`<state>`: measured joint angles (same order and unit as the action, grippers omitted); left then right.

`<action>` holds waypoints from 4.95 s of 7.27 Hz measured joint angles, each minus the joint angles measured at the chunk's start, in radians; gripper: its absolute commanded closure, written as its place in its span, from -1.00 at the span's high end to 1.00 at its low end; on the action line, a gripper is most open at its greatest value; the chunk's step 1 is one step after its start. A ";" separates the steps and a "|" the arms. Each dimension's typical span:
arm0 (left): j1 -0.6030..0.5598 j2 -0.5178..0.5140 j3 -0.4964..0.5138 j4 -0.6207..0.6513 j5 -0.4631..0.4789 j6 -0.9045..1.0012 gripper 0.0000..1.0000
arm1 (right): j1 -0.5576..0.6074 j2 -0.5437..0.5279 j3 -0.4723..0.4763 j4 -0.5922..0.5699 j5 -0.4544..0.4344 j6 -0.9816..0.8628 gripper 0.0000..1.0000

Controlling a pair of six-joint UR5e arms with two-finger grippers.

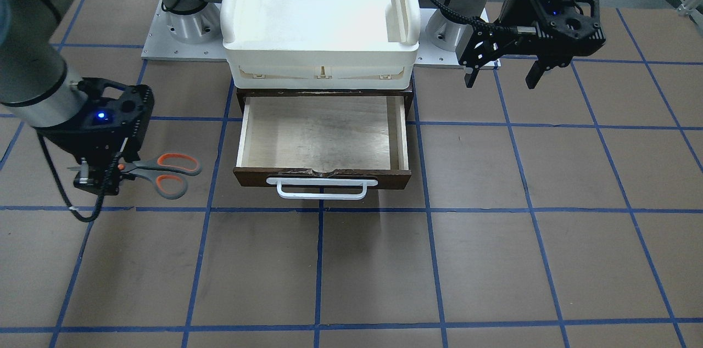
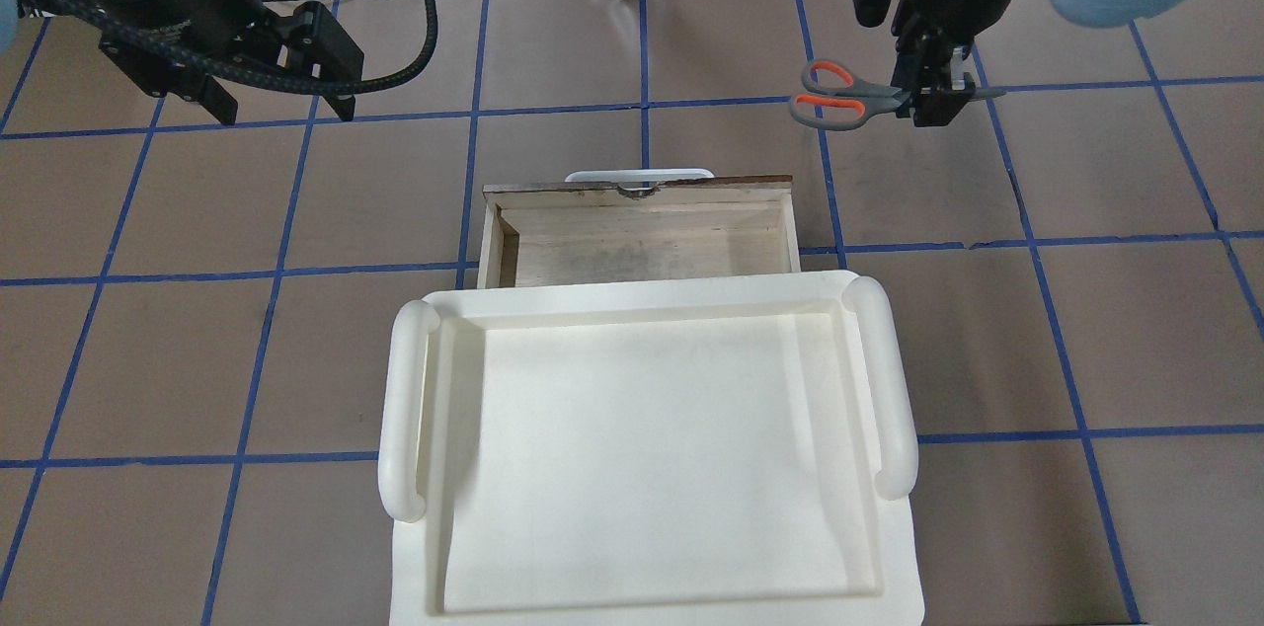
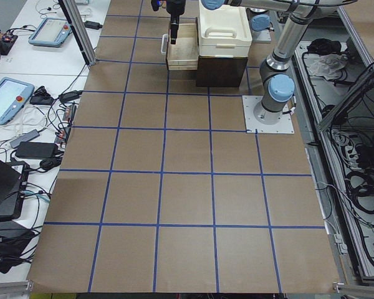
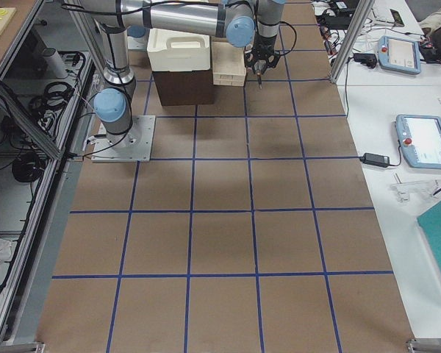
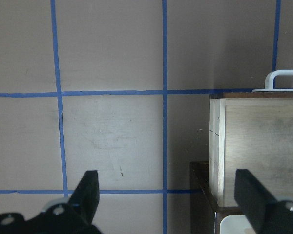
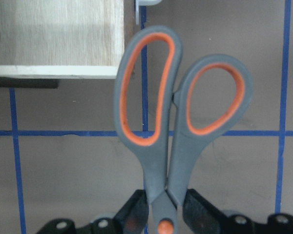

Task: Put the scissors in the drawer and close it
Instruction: 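Carry the scissors with the right gripper over the open drawer, then lower the scissors into the drawer and open the right gripper, then raise the right gripper away while the left arm swings toward the drawer, then position the left gripper above the drawer front near the white handle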

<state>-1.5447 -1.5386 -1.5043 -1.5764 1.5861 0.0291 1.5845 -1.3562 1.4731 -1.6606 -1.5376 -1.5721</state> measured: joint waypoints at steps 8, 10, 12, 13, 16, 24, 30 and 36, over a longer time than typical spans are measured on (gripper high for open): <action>0.000 0.001 -0.001 -0.001 0.000 0.000 1.00 | 0.312 0.036 0.062 -0.010 0.009 0.261 -1.00; -0.001 0.000 -0.001 -0.001 0.000 0.000 1.00 | 0.338 0.044 0.082 -0.015 0.019 0.298 -1.00; -0.001 0.001 -0.001 -0.001 0.000 0.000 1.00 | 0.362 0.058 0.090 -0.024 0.040 0.345 -0.24; -0.001 0.001 -0.001 -0.001 0.000 0.000 1.00 | 0.368 0.064 0.091 -0.031 0.043 0.369 0.99; -0.001 0.001 -0.001 -0.001 0.000 0.000 1.00 | 0.371 0.065 0.091 -0.063 0.045 0.413 1.00; -0.090 -0.143 -0.005 0.202 -0.012 -0.222 1.00 | 0.064 -0.065 0.075 -0.066 0.043 1.003 1.00; -0.317 -0.370 0.079 0.379 0.052 -0.510 1.00 | -0.140 -0.178 0.078 -0.013 -0.049 1.458 1.00; -0.336 -0.544 0.158 0.405 0.036 -0.526 1.00 | -0.068 -0.242 0.085 0.014 -0.074 1.554 1.00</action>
<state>-1.8803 -2.0822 -1.3460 -1.1710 1.6224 -0.4966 1.5166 -1.5984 1.5584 -1.6466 -1.6116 -0.0183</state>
